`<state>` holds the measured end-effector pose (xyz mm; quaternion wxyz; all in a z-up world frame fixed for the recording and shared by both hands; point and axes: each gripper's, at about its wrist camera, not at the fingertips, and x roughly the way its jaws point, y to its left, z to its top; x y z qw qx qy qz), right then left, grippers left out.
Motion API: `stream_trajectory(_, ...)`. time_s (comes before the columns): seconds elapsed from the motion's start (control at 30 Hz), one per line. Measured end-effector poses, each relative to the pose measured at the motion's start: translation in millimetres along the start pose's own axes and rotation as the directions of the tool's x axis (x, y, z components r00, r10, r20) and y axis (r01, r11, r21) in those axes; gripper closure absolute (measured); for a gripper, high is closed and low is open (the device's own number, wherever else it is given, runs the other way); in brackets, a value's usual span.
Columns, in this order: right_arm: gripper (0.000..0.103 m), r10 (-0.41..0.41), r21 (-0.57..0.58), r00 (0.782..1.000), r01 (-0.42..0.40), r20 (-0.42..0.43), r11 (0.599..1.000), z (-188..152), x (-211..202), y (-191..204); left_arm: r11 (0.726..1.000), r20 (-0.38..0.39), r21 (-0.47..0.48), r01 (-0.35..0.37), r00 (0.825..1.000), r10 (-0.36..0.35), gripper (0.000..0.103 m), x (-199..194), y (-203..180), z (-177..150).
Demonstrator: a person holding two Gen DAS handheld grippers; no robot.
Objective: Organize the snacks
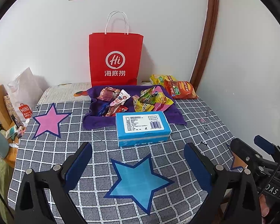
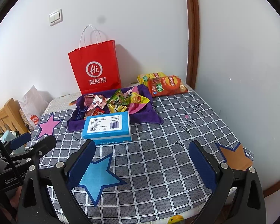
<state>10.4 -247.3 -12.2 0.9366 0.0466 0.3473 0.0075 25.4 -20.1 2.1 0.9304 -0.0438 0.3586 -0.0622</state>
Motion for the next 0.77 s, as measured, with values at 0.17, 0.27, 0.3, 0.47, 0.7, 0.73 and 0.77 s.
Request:
stream_trajectory(0.17,0.004,0.000,0.001,1.000,0.000,0.001,1.000,-0.1,0.0,0.4,1.000,0.000,-0.001,-0.001,1.000,0.001,0.004,-0.6,0.8,-0.1)
stream_trajectory(0.27,0.004,-0.001,0.001,1.000,0.001,0.000,1.000,-0.2,-0.1,0.5,1.000,-0.001,-0.001,0.000,1.000,0.000,0.004,0.1,1.6,0.5)
stream_trajectory(0.3,0.004,-0.001,0.001,1.000,0.001,0.000,1.000,-0.2,-0.2,0.6,1.000,-0.002,-0.002,-0.001,1.000,0.001,0.004,0.1,1.7,0.4)
stream_trajectory(0.47,0.004,-0.001,0.001,1.000,0.001,0.001,1.000,-0.2,-0.3,0.7,1.000,-0.006,-0.006,-0.005,1.000,0.005,0.004,1.4,3.0,1.6)
stream_trajectory(0.7,0.004,-0.001,0.000,1.000,0.001,0.001,1.000,-0.7,-0.5,1.5,1.000,0.000,0.000,-0.008,1.000,0.008,0.004,2.0,4.2,1.8)
stream_trajectory(0.73,0.004,0.000,0.000,1.000,0.000,0.002,1.000,-0.7,-0.5,1.7,1.000,0.000,0.002,-0.010,1.000,0.010,0.004,2.6,4.3,2.0)
stream_trajectory(0.77,0.004,0.003,-0.002,1.000,-0.003,0.003,1.000,-0.7,-0.6,1.8,1.000,-0.010,0.003,-0.014,1.000,0.014,0.004,4.4,4.2,2.1)
